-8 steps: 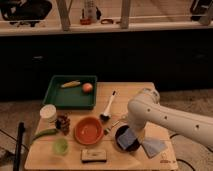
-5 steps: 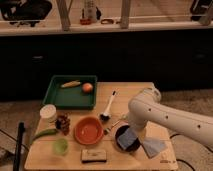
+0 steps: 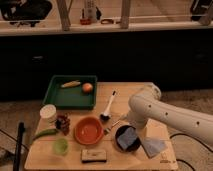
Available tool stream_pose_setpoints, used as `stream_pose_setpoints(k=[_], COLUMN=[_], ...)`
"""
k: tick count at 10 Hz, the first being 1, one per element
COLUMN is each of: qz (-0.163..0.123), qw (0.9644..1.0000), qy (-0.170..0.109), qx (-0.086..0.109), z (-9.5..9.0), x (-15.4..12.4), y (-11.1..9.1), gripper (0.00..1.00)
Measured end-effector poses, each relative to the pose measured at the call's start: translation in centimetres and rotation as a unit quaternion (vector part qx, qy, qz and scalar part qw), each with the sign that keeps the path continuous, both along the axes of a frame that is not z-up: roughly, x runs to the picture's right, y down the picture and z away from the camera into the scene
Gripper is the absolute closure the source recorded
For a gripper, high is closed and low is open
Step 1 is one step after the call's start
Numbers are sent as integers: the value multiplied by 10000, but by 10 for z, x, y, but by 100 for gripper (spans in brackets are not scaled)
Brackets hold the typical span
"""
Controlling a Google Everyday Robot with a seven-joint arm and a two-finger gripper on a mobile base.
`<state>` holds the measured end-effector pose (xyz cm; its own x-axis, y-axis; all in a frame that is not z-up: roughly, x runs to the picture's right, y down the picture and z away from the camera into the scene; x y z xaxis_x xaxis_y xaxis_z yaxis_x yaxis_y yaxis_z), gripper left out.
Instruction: Place sponge in purple bowl
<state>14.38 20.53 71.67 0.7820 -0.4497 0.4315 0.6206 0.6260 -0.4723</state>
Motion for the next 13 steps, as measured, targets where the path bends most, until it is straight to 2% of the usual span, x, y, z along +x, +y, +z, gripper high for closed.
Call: stream_pose_setpoints(k=[3, 13], qz=[-10, -11], qw=[9999, 9999], qy=[-8, -13], qx=[-143, -150], z=[5, 5], x=[2, 1], y=[-3, -2], gripper=[20, 20])
